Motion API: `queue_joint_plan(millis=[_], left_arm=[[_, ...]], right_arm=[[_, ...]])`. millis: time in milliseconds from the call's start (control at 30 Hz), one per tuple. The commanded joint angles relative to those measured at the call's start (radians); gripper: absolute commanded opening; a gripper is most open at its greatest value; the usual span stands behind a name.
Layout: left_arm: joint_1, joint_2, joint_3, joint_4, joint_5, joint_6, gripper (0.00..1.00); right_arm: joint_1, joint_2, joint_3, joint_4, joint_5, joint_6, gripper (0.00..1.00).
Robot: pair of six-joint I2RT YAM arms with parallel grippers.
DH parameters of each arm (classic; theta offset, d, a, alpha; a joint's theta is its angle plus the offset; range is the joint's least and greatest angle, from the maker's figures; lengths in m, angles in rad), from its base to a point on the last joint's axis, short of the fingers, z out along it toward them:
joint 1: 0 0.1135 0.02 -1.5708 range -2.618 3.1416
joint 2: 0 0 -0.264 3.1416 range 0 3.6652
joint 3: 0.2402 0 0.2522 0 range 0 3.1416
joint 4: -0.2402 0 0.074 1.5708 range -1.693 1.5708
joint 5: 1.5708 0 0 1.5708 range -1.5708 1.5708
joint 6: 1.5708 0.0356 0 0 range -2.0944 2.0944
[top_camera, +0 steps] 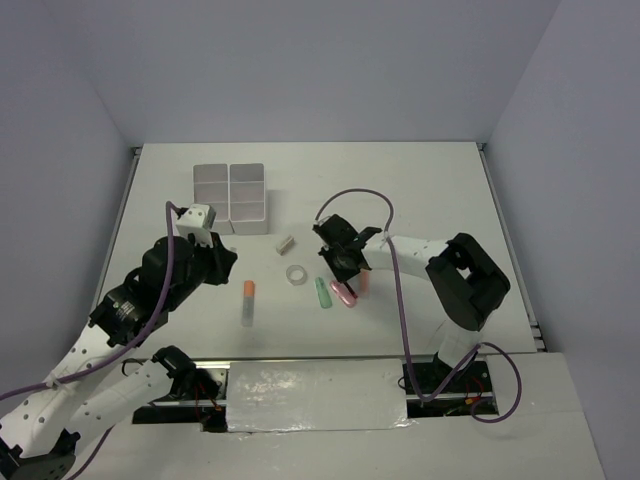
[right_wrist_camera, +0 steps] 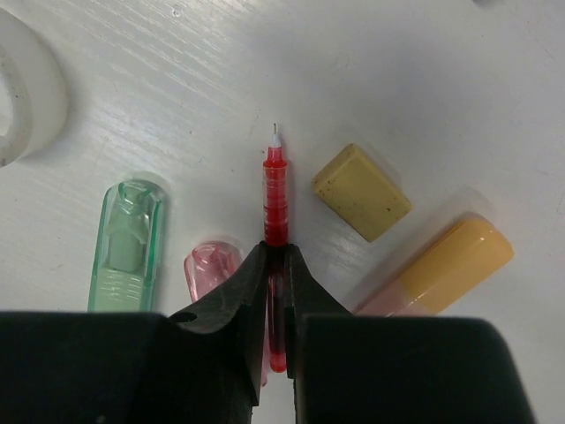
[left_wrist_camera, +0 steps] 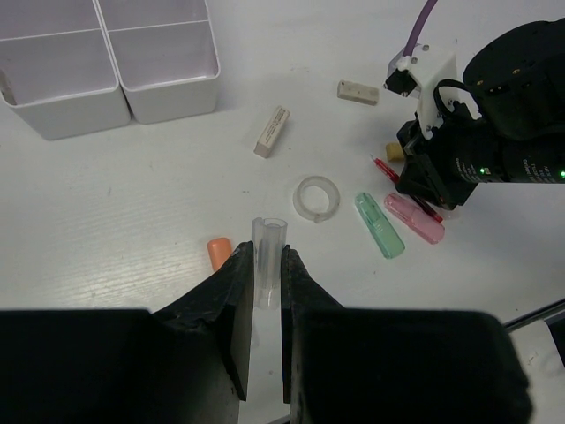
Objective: Sort the stationery into containers
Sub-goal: Pick up the pen from the center of the board, then close the pen cap on the pen.
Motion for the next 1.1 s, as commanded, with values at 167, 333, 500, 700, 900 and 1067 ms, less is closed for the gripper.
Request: queue_joint_plan(millis=[167, 333, 500, 700, 900, 1067], left_arm=[[-0.004, -0.026, 0.001, 0.047, -0.013, -0.030, 0.00], [-0.004, -0.043, 0.005, 0.120, 0.000, -0.105, 0.00], [-0.004, -0.047, -0.007, 0.286, 0.040, -0.197, 0.00], [-0.004, -0.026, -0.042, 0.609, 0.242, -0.309, 0.00], [-0.006, -0.041, -0.128, 0.899, 0.362, -0.398, 0.00], [-0.006, -0.023, -0.116, 0.952, 0.425, -0.406, 0.00]], right_arm=[[0.031, -0.006, 0.126, -0.078, 0.092, -0.021, 0.00], [0.080, -0.161, 0.234, -0.179, 0.210, -0.003, 0.00], [0.137, -0.451, 0.173, -0.146, 0.147, 0.065, 0.00], [0.207, -0.827, -0.143, 0.195, -0.190, 0.232, 0.00], [0.253, -0.905, -0.240, 0.416, -0.400, 0.353, 0.00], [0.261, -0.832, -0.222, 0.511, -0.472, 0.370, 0.00]])
